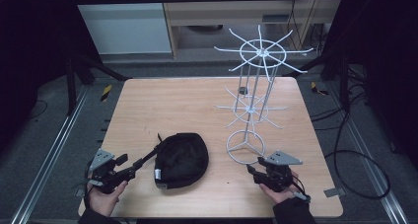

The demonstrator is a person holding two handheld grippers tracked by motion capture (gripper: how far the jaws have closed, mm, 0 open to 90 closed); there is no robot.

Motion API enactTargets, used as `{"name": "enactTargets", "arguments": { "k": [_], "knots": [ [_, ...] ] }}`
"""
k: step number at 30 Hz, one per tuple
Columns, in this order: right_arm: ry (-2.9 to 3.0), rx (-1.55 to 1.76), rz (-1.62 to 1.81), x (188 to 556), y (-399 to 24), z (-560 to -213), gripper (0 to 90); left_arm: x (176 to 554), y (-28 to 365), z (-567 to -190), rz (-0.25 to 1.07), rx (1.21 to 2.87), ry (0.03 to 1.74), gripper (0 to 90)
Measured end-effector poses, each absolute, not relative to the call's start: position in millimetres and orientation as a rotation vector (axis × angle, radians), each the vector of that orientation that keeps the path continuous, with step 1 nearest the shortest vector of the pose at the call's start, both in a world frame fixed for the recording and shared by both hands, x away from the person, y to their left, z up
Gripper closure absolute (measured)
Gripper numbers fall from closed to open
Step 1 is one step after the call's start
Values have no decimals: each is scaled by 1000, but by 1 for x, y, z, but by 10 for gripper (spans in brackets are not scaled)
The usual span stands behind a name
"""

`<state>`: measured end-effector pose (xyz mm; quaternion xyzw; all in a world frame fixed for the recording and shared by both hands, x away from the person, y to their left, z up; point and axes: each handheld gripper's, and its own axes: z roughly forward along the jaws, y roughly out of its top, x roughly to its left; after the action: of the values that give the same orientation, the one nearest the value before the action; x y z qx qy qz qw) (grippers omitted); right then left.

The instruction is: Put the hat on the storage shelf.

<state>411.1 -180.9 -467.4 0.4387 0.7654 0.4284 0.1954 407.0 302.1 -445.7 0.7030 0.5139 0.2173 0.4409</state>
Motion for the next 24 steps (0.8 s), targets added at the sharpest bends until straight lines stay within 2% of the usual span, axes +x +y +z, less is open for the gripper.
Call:
{"name": "enactTargets", "arguments": {
  "k": [13,24],
  "knots": [
    [2229,1123,1297,417,-124,-459,519,404,273,-444,521,1782,1236,404],
    [2253,1112,1277,437,-84,-457,533,408,257,-445,485,1792,1235,423]
  ]
}}
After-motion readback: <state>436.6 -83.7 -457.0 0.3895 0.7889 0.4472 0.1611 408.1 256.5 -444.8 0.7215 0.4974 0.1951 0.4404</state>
